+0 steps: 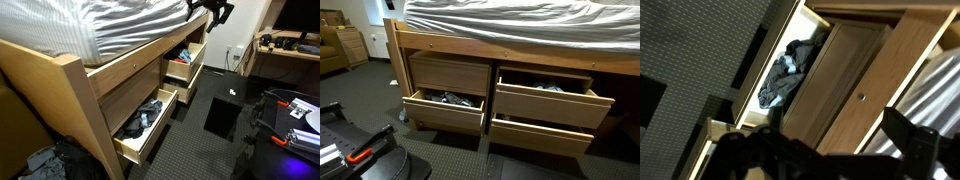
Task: Close the top right drawer
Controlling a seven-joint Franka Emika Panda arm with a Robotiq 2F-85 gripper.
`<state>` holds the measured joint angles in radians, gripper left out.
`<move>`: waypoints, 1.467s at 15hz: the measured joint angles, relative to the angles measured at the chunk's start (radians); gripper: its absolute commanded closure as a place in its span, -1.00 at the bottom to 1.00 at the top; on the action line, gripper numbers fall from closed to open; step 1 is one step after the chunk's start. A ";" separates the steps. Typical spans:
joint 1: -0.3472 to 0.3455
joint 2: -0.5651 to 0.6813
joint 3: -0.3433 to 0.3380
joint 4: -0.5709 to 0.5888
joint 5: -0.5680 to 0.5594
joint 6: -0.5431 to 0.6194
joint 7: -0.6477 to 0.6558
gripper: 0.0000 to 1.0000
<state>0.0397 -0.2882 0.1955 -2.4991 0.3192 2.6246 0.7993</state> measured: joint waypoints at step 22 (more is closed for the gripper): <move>-0.168 0.580 -0.460 0.209 0.056 0.657 0.211 -1.00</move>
<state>-0.1282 0.2922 -0.2641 -2.2902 0.3756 3.2820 1.0103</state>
